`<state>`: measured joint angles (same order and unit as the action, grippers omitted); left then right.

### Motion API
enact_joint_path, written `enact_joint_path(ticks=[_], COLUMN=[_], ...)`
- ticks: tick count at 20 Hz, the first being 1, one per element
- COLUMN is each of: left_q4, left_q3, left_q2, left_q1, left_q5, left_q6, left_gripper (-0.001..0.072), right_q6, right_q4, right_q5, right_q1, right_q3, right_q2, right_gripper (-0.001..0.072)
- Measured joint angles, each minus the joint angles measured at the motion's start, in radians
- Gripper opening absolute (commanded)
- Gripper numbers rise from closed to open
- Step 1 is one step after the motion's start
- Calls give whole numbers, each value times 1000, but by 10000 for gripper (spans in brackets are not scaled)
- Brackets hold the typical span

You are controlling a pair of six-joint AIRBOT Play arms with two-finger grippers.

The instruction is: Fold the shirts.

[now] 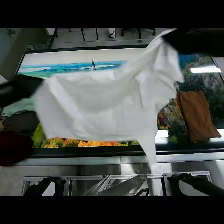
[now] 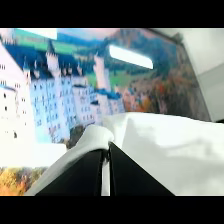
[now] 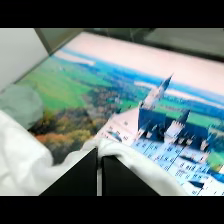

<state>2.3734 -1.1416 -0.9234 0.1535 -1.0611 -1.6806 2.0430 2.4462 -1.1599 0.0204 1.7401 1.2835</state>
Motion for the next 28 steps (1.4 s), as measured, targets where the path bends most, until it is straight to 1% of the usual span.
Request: enact_joint_path(ticks=[3, 6, 7, 8, 9, 10, 11, 13, 15, 17, 19, 21, 24, 25, 28], left_q4=[-23, -34, -35, -36, -36, -37, -40, -40, -43, -50, -70, -106, -143, -155, -151], left_q3=[98, 46, 3, -45, -103, -159, -217, -316, -399, -446, -441, -372, -144, -53, 222], left_q2=[-246, -512, -597, -667, -732, -783, -826, -870, -882, -864, -816, -740, -591, -545, -428], left_q1=[-54, -68, -70, -72, -73, -73, -72, -62, -34, 8, 56, 97, 127, 129, 123], left_q5=[118, 141, 132, 113, 94, 73, 50, -10, -84, -176, -262, -314, -338, -332, -243], left_q6=[-43, -89, -99, -106, -110, -112, -112, -103, -76, -46, -21, -2, 15, 17, 23], left_gripper=[14, 14, 59, 366, 703, 709, 709, 709, 709, 709, 709, 709, 708, 708, 708], right_q6=[-8, -33, -39, -49, -53, -53, -60, -68, -75, -98, -122, -140, -144, -143, -134], right_q4=[-3, 18, 32, 41, 43, 48, 53, 56, 57, 41, 20, 8, -3, -3, -5], right_q5=[40, 77, 91, 108, 117, 123, 128, 110, 69, 6, -63, -126, -172, -183, -198], right_q1=[40, 59, 62, 63, 60, 53, 38, -8, -73, -155, -235, -301, -359, -367, -375], right_q3=[-7, -10, -10, -10, -8, -3, 6, 22, 32, 37, 39, 39, 39, 39, 39], right_q2=[250, 451, 497, 531, 552, 565, 569, 563, 542, 528, 525, 528, 541, 546, 568], right_gripper=[25, 25, 39, 154, 301, 354, 383, 384, 385, 385, 385, 385, 384, 384, 384])
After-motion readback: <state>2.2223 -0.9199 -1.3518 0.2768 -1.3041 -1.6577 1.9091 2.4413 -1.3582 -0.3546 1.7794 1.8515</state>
